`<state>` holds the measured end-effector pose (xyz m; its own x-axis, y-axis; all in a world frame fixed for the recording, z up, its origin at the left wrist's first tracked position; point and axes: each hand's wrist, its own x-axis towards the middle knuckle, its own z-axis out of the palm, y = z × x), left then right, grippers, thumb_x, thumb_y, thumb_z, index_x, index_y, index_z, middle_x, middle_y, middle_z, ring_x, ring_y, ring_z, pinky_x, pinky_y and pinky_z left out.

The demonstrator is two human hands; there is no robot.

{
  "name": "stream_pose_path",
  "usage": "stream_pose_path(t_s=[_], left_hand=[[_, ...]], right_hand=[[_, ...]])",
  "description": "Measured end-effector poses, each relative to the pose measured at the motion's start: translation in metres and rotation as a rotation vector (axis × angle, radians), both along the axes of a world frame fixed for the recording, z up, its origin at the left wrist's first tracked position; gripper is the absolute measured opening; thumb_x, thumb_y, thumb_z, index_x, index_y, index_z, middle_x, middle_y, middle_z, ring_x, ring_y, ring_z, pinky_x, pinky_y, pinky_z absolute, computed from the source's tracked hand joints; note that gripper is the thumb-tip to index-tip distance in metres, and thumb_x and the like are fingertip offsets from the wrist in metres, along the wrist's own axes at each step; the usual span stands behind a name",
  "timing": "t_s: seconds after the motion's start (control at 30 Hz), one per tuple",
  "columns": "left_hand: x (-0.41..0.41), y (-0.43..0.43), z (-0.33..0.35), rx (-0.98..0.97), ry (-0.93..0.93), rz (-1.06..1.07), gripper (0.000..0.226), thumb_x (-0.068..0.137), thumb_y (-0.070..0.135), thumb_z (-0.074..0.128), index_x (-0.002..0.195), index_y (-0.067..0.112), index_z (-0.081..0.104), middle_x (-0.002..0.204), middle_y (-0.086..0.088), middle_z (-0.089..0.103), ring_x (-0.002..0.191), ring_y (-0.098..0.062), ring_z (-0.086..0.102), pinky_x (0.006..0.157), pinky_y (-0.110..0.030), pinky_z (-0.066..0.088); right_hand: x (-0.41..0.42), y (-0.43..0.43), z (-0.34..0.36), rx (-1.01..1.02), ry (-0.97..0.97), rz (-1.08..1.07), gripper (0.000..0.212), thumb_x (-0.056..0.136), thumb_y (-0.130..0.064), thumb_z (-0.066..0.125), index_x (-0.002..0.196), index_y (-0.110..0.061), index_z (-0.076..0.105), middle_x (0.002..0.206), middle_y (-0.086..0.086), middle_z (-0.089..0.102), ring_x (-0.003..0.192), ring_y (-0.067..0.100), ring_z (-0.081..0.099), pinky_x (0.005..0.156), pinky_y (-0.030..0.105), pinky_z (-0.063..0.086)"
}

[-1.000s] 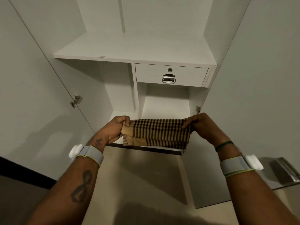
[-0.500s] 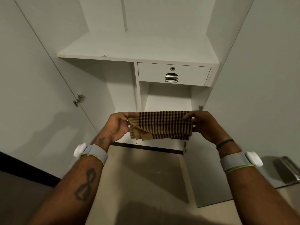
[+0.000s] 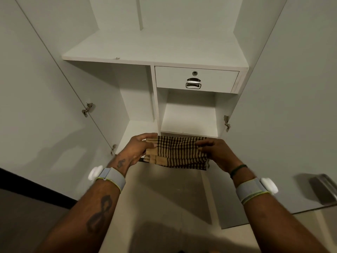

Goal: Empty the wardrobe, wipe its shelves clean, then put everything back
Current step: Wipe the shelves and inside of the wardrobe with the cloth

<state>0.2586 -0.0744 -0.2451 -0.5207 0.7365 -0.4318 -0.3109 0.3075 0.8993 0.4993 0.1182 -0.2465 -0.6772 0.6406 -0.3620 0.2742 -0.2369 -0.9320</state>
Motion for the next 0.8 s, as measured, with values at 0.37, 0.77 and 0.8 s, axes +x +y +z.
stream_pose_path(t_s=[0.37, 0.77, 0.8], left_hand=[[0.104, 0.062, 0.013, -0.039, 0.748, -0.237, 0.083, 0.093, 0.014, 0.06, 0.16, 0.034, 0.016, 0.138, -0.005, 0.058, 0.115, -0.019, 0.063, 0.096, -0.033, 0.056], [0.077, 0.071, 0.0, -0.031, 0.594, -0.171, 0.048, 0.094, 0.015, 0.053, 0.141, 0.025, 0.055, 0.132, -0.002, 0.064, 0.116, -0.018, 0.064, 0.094, -0.023, 0.052], [0.061, 0.072, 0.002, -0.026, 0.649, -0.063, 0.043, 0.096, 0.013, 0.054, 0.137, 0.026, 0.059, 0.132, 0.001, 0.064, 0.12, -0.017, 0.061, 0.1, -0.024, 0.049]], right_hand=[[-0.045, -0.037, -0.02, -0.17, 0.215, -0.225, 0.048, 0.098, -0.007, 0.053, 0.137, -0.036, 0.054, 0.114, 0.007, 0.072, 0.103, 0.03, 0.071, 0.073, 0.041, 0.061], [-0.055, -0.028, -0.051, -0.25, 0.272, -0.279, 0.035, 0.098, -0.028, 0.06, 0.126, -0.008, 0.064, 0.121, 0.024, 0.067, 0.104, 0.039, 0.068, 0.08, 0.046, 0.058], [-0.06, -0.026, -0.048, -0.238, 0.284, -0.266, 0.033, 0.099, -0.027, 0.058, 0.127, -0.009, 0.063, 0.122, 0.021, 0.068, 0.107, 0.039, 0.068, 0.084, 0.048, 0.058]])
